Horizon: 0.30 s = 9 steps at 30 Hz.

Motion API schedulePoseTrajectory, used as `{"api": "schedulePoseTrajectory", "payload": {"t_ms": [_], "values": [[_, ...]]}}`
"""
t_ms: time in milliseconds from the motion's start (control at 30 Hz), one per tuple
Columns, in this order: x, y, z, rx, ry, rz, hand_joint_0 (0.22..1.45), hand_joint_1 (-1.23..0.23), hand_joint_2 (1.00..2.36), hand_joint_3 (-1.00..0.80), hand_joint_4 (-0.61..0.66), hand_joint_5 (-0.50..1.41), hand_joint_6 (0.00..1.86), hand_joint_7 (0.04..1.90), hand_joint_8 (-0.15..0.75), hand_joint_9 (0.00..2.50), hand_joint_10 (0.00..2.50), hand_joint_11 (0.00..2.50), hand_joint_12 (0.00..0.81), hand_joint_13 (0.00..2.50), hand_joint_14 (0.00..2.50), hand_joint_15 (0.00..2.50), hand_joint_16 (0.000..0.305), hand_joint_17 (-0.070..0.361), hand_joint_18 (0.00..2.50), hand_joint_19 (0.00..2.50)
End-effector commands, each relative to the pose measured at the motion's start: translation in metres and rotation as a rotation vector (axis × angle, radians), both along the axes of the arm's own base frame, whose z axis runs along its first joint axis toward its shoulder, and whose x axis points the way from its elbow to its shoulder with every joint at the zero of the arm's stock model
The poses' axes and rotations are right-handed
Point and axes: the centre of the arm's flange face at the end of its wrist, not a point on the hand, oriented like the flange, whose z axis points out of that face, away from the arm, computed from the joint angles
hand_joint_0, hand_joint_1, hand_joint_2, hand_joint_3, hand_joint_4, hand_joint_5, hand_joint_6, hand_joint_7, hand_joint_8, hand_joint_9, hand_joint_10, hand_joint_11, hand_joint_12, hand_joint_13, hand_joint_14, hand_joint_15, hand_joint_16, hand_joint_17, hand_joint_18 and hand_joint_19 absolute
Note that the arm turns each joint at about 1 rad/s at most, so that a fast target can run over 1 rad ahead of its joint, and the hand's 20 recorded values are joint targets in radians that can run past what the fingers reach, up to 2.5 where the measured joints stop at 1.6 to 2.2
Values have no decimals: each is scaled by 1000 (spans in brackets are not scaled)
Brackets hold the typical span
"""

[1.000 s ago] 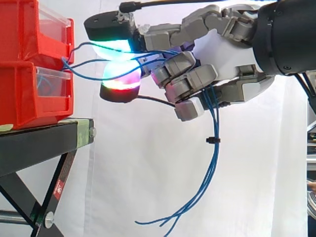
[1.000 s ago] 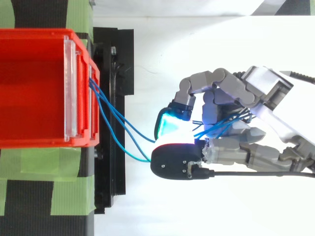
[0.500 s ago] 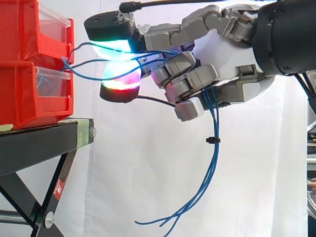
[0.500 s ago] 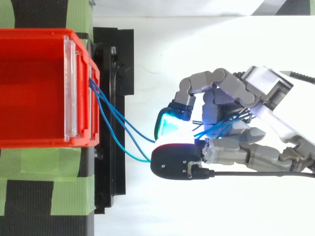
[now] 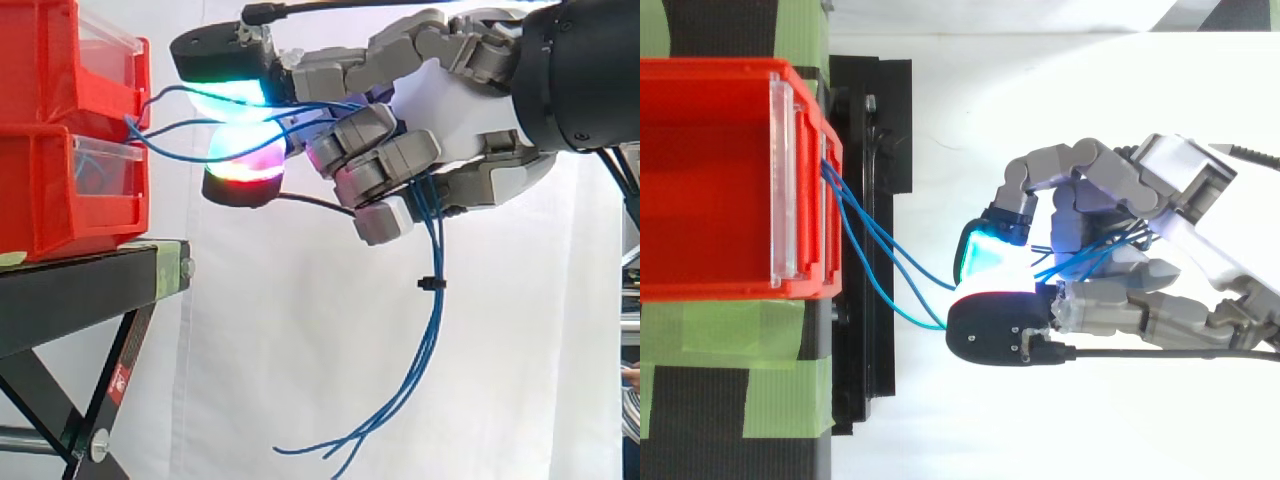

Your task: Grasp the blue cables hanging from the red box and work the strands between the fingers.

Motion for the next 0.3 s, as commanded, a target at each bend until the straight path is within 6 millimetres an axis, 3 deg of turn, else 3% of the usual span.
{"api": "schedulePoseTrajectory", "payload": {"t_ms": [0,267], "values": [[0,0,-1,0,1,0,865,-672,1013,-117,194,148,1192,1141,376,674,2500,2465,418,998,2500,1322,45,102,1373,1281],[0,0,0,1,-1,2,859,-673,1012,-62,184,155,1219,1147,376,674,2500,2465,418,998,2500,1322,45,102,1373,1281]]}}
